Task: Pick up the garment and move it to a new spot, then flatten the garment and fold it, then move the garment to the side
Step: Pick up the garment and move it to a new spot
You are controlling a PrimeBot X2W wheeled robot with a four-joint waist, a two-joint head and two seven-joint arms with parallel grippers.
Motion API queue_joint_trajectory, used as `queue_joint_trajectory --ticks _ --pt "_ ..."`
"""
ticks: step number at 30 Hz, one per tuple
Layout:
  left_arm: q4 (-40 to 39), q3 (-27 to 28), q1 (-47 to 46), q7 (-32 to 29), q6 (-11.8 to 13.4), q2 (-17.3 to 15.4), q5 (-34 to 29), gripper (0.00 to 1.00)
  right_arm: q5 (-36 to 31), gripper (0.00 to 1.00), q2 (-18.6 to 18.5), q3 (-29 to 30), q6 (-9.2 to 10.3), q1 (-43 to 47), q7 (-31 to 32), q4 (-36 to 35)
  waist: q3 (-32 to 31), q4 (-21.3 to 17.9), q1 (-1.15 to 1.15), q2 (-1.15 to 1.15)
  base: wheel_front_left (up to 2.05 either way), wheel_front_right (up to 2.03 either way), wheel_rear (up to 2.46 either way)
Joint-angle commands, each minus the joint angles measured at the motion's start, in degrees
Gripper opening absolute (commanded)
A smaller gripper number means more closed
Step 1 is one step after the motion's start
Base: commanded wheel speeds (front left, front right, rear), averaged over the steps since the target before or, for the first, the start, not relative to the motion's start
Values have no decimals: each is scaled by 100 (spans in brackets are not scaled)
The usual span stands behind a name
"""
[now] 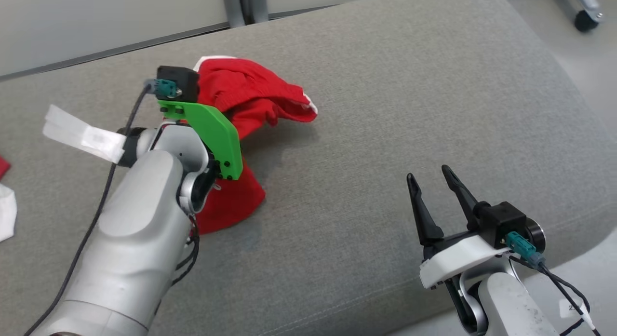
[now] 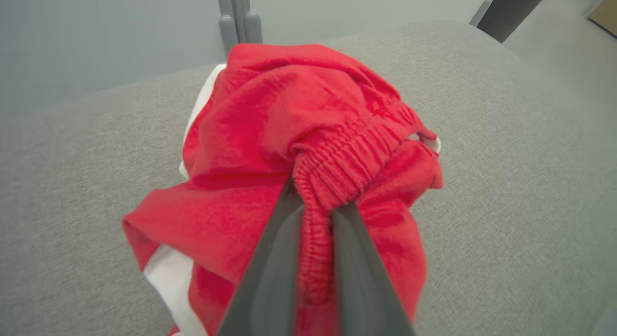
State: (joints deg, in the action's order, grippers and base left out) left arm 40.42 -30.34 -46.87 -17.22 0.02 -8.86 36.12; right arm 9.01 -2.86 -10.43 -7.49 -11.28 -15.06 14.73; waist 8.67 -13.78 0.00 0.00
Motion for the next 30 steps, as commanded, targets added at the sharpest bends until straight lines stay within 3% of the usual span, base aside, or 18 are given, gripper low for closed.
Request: queue_joint_trajectory --ticks 1,10,11,12,14,22,30 --pt "43 -25 -124 57 -9 26 -23 0 20 100 -6 -5 0 -68 -25 -12 242 -452 0 0 0 0 0" --pt "1162 -199 -321 974 50 467 -136 0 181 100 -3 -243 0 -177 -25 -18 451 -1010 0 0 0 0 0" --pt "1276 -224 -333 1056 61 498 -134 6 196 100 -3 -266 0 -187 -26 -14 459 -1043 0 0 0 0 0" --pt "1368 -261 -341 1127 61 524 -134 27 210 100 -3 -283 0 -196 -26 -9 466 -1070 0 0 0 0 0" --pt "1522 -335 -375 1277 44 549 -104 100 227 100 -3 -307 0 -199 -26 -7 471 -1101 0 0 0 0 0" --pt "1361 -832 -211 1752 -130 585 434 100 165 100 -4 -216 0 -82 -26 40 297 -897 0 0 0 0 0" --pt "442 -1684 154 2243 -30 589 1160 100 -95 100 -7 -37 0 69 -26 111 -177 -144 0 0 0 0 0"
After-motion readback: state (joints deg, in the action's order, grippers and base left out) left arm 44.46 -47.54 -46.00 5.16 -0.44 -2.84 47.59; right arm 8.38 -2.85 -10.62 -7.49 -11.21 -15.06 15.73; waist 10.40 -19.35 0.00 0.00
